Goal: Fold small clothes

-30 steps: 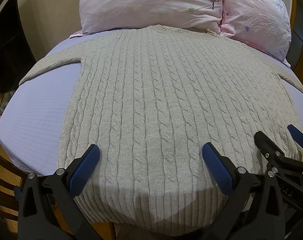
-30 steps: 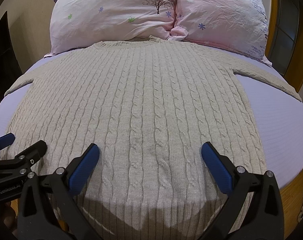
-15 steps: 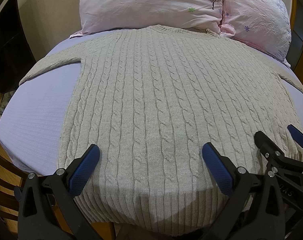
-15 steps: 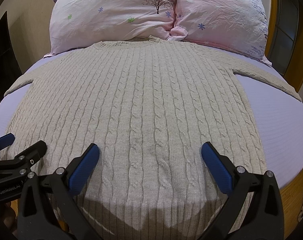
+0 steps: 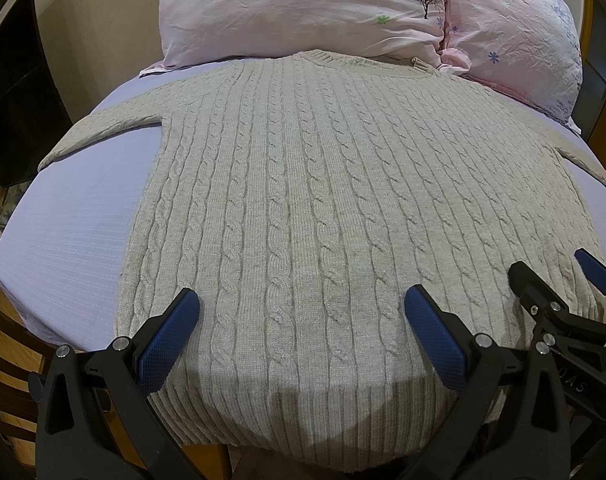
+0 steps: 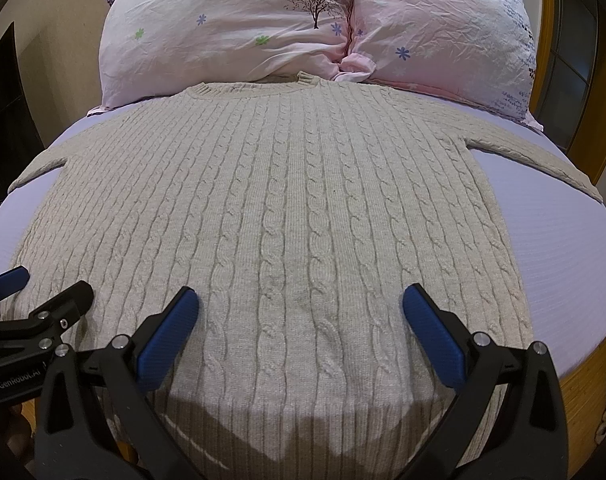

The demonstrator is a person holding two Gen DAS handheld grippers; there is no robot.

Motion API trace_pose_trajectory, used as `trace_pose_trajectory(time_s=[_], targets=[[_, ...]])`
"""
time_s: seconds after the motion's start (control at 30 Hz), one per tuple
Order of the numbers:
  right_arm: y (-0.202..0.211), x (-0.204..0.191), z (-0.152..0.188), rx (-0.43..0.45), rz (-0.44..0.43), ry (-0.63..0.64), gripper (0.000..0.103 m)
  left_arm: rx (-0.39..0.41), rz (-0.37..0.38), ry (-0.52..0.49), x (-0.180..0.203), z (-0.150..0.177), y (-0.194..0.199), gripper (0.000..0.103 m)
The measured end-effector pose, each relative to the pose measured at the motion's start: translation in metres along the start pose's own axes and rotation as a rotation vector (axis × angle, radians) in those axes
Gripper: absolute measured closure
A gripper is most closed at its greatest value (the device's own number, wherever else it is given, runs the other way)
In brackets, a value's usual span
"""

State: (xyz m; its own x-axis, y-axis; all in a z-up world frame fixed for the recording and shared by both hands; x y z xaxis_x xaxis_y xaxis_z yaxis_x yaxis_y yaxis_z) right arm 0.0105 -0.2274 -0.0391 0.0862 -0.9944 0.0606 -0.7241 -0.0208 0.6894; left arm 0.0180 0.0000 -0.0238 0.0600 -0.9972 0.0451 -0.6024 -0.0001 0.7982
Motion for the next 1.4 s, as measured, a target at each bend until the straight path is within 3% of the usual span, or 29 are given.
trace_pose_trajectory(time_s=[1.03,1.17,1.23,1.3,1.4], targets=[[0.005,0.002,0.001,0.025,0.0,0.005,0.002,0.0,0.0,-0.002,0.0,0.0,0.0,0.001],[0.008,0.007,0.0,0.064,-0.053,0.054,0.002,0.001,0.002,-0.011,0.0,0.0,0.0,0.001],[0.015,0.03,-0.009,0.087,-0.134,0.016,0.002,0.017,0.012,-0.031,0.0,-0.002,0.0,0.001],[0.03,0.08,-0.028,0.159,-0.16,-0.112,0.002,0.023,0.028,-0.046,0.0,-0.002,0.0,0.001],[0.042,0.169,-0.053,0.226,-0.126,-0.328,0.002,0.005,0.069,-0.046,-0.006,-0.009,0.0,0.001]])
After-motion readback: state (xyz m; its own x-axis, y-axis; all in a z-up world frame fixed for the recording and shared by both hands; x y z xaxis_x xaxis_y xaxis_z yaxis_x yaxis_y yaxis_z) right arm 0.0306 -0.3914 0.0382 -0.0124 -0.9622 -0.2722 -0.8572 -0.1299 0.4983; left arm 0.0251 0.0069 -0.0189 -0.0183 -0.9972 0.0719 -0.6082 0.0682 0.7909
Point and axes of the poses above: each gripper's, at about its wrist camera, not at the fingertips, and y roughly against the way its jaws point, x to its right, z to its underside, the point moved 3 cm from there along -y, roughly the way its jaws point, and after that the axes turned 7 degrees about y, right-handed, at the moved point
